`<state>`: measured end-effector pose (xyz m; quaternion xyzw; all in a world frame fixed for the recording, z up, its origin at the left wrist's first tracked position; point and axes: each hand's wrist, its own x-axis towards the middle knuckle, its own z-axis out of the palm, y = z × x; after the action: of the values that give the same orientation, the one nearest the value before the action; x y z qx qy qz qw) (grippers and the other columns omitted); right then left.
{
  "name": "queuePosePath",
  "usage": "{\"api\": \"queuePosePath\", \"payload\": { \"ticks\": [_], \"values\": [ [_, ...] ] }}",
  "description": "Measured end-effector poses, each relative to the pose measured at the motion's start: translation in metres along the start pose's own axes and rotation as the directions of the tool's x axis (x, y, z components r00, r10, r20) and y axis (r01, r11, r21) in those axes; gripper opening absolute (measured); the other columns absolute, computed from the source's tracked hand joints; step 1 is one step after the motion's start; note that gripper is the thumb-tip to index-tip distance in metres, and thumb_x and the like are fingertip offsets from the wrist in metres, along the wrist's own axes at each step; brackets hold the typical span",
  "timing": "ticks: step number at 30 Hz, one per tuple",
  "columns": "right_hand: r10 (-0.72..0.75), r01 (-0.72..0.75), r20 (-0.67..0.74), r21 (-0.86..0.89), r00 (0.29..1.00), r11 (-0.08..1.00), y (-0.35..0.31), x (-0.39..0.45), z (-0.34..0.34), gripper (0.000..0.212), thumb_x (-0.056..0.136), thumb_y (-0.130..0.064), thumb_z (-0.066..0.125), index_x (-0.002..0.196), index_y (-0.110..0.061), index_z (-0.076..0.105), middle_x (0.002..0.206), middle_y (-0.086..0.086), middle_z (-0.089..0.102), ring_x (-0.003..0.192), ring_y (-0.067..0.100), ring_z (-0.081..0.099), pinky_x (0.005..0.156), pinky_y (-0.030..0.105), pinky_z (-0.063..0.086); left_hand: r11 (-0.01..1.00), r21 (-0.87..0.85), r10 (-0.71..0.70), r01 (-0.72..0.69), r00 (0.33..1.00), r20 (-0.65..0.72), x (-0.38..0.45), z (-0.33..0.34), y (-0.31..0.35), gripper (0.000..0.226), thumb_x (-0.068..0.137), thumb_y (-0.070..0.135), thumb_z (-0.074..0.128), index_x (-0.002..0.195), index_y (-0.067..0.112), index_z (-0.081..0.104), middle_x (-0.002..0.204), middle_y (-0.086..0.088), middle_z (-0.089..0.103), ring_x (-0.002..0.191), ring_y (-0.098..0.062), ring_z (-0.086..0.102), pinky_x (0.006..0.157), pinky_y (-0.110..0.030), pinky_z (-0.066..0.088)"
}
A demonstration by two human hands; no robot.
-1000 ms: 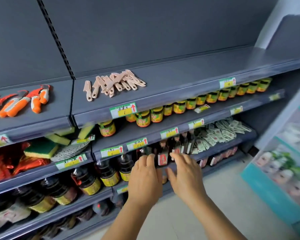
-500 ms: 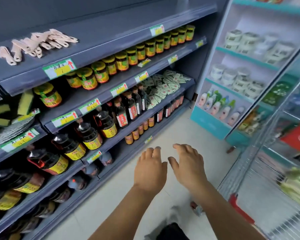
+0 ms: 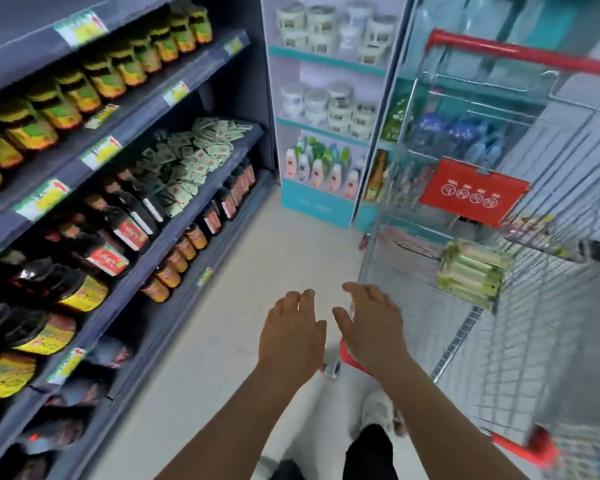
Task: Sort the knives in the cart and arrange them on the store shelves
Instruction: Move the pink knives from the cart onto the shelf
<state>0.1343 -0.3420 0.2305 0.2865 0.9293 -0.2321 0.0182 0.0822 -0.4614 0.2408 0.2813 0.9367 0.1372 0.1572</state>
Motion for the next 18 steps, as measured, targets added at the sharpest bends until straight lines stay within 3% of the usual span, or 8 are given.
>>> {"api": "queuePosePath", "payload": {
  "ticks": [4, 8, 18],
  "values": [
    [0.041, -0.042, 0.041, 0.008, 0.998, 0.999, 0.06, 0.027, -0.019, 0.043, 0.093, -0.037, 0.05, 0.135, -0.028, 0.045, 0.136, -0.001, 0.048, 0.127, 0.022, 0.042, 0.104, 0.035, 0.028, 0.997, 0.035, 0.068, -0.066, 0.996, -0.066, 0.038, 0.025, 0.054, 0.041, 0.083, 0.029, 0.054, 0.118, 0.009, 0.059, 0.106, -0.007, 0.062, 0.093, -0.026, 0.064, 0.079, -0.033, 0.052],
    [0.07, -0.075, 0.094, 0.055, 0.993, 0.996, 0.116, 0.057, -0.033, 0.044, 0.095, -0.037, 0.047, 0.138, -0.027, 0.041, 0.139, -0.002, 0.043, 0.13, 0.02, 0.036, 0.108, 0.037, 0.024, 0.998, 0.024, 0.058, -0.06, 0.995, 0.078, 0.076, 0.048, 0.107, 0.048, 0.098, 0.035, 0.039, 0.142, 0.017, 0.031, 0.136, -0.003, 0.041, 0.122, -0.021, 0.042, 0.102, -0.03, 0.034],
    [0.156, -0.166, 0.14, 0.061, 0.978, 0.984, 0.217, 0.145, -0.045, 0.045, 0.095, -0.036, 0.046, 0.139, -0.026, 0.04, 0.14, 0.001, 0.044, 0.13, 0.022, 0.037, 0.108, 0.037, 0.024, 1.0, -0.002, -0.008, 0.008, 0.984, 0.176, 0.177, 0.111, 0.182, 0.051, 0.098, 0.033, 0.041, 0.144, 0.018, 0.026, 0.14, -0.005, 0.037, 0.126, -0.022, 0.038, 0.102, -0.034, 0.037]
  ]
}}
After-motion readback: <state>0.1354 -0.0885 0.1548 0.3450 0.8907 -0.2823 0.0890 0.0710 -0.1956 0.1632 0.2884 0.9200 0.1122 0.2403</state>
